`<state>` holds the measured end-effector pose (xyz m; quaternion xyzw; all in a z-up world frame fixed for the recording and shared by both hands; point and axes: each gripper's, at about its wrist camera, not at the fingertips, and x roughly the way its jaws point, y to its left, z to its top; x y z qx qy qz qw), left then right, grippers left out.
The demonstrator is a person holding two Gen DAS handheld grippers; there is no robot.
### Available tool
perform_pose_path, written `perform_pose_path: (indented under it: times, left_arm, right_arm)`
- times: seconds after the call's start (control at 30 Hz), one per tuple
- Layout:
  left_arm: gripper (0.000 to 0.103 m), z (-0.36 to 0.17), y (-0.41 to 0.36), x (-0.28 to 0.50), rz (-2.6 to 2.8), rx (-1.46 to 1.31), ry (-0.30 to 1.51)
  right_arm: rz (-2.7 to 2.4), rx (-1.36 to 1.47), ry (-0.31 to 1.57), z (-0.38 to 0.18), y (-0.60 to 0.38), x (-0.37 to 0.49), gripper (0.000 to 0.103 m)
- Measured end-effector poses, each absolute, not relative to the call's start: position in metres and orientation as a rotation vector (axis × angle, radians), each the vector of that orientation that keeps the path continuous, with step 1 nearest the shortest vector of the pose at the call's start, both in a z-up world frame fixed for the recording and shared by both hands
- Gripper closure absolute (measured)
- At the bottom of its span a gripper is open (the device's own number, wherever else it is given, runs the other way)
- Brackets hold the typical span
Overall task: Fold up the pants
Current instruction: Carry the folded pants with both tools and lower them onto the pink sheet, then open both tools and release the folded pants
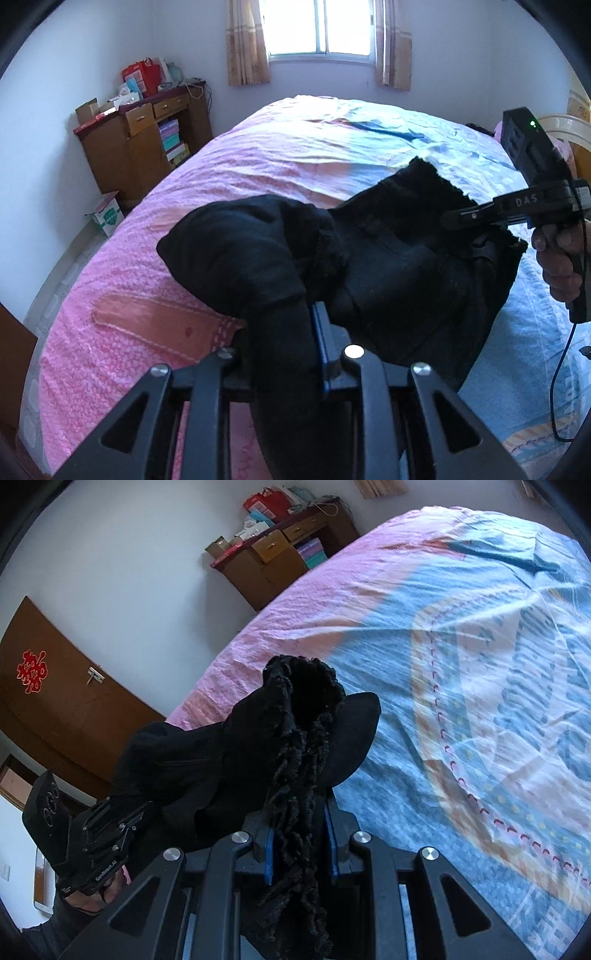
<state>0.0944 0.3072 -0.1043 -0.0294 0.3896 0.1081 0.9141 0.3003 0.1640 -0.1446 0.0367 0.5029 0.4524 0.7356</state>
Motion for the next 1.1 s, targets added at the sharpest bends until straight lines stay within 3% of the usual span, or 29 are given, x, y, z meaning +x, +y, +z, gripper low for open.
perform_pose_path:
  times: [0.13, 0.2, 0.33, 0.37, 0.9, 1.03, 1.1]
  left_arm:
    - [0.063, -0.120, 0.309, 0.095, 0.240, -0.075, 0.800]
    - [0.052, -0.125, 0.309, 0.094, 0.259, -0.063, 0.801]
    - [0.029, -0.119, 0.308, 0.080, 0.284, -0.074, 0.795]
    - [0.028, -0.116, 0.307, 0.076, 0.297, -0.072, 0.792]
    - [0.023, -0.044, 0.232, -0.024, 0.324, -0.159, 0.587]
    - [0.009, -0.035, 0.212, -0.038, 0.321, -0.148, 0.557]
    - [0.009, -0.033, 0.201, -0.041, 0.318, -0.125, 0.549]
  right_arm:
    - [0.943, 0.068, 1.144, -0.165, 0.168, 0.310, 0.075]
    - [0.913, 0.081, 1.150, -0.173, 0.166, 0.316, 0.055]
    - [0.886, 0.134, 1.156, -0.171, 0.148, 0.315, 0.042]
    - [0.852, 0.110, 1.130, -0.165, 0.140, 0.311, 0.037]
    - [0.674, -0.061, 0.758, -0.058, 0.031, 0.149, 0.036]
    - [0.674, -0.096, 0.706, -0.050, 0.019, 0.104, 0.036]
    - [0.672, -0.098, 0.697, -0.047, 0.013, 0.089, 0.036]
